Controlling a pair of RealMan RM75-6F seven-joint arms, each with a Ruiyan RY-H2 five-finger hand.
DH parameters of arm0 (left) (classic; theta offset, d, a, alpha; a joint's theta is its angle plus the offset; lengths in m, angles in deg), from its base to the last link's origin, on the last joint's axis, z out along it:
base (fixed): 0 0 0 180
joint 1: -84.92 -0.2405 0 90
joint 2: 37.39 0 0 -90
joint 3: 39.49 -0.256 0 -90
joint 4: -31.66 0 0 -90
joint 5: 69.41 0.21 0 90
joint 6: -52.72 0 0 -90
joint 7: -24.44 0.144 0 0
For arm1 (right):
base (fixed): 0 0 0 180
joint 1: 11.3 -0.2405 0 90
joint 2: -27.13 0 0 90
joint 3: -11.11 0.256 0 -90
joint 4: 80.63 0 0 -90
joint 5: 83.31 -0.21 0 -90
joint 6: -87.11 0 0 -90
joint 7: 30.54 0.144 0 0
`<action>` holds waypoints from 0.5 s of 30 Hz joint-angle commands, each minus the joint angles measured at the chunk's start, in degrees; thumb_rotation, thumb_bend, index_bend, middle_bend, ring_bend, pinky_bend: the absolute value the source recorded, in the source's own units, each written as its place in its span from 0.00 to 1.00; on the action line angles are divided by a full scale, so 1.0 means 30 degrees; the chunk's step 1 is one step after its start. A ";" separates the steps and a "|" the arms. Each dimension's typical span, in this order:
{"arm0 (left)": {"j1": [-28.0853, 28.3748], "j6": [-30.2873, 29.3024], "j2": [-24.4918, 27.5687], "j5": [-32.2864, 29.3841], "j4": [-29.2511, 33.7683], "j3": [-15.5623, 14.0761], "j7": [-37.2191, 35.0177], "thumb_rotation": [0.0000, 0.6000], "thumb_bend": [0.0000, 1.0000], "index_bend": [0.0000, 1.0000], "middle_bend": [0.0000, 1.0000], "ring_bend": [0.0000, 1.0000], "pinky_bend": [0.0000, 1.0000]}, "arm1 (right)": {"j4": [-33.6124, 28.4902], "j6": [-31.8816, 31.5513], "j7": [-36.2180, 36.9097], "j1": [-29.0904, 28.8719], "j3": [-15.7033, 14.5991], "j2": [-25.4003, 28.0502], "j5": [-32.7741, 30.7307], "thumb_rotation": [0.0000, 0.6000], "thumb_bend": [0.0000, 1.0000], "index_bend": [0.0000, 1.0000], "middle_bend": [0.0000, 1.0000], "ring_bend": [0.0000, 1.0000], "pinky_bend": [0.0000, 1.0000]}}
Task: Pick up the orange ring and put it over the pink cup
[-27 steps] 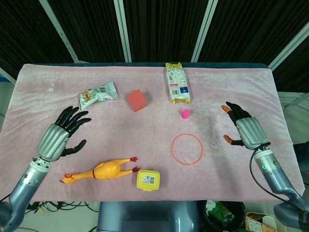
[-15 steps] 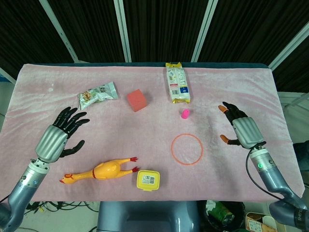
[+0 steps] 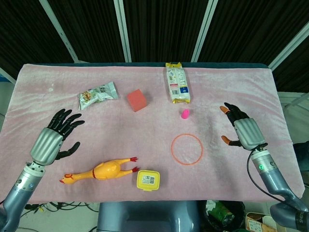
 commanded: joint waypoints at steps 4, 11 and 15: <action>-0.1997 -0.1673 0.0667 -0.1113 0.0011 -0.0706 0.1014 1.00 0.33 0.19 0.13 0.00 0.00 | -0.1230 -0.0088 -0.0473 0.0486 -0.0381 0.1008 -0.0255 1.00 0.20 0.00 0.00 0.00 0.19; -0.4419 -0.3158 0.1467 -0.3713 0.1389 -0.1137 0.3105 1.00 0.33 0.20 0.12 0.00 0.00 | -0.2694 -0.1419 -0.0649 0.1828 -0.1428 0.1346 0.0273 1.00 0.20 0.00 0.00 0.00 0.19; -0.5109 -0.2537 0.2164 -0.4873 0.2929 -0.1799 0.3619 1.00 0.33 0.20 0.12 0.00 0.00 | -0.3561 -0.2286 -0.0697 0.2699 -0.2341 0.0945 0.0938 1.00 0.20 0.01 0.00 0.00 0.19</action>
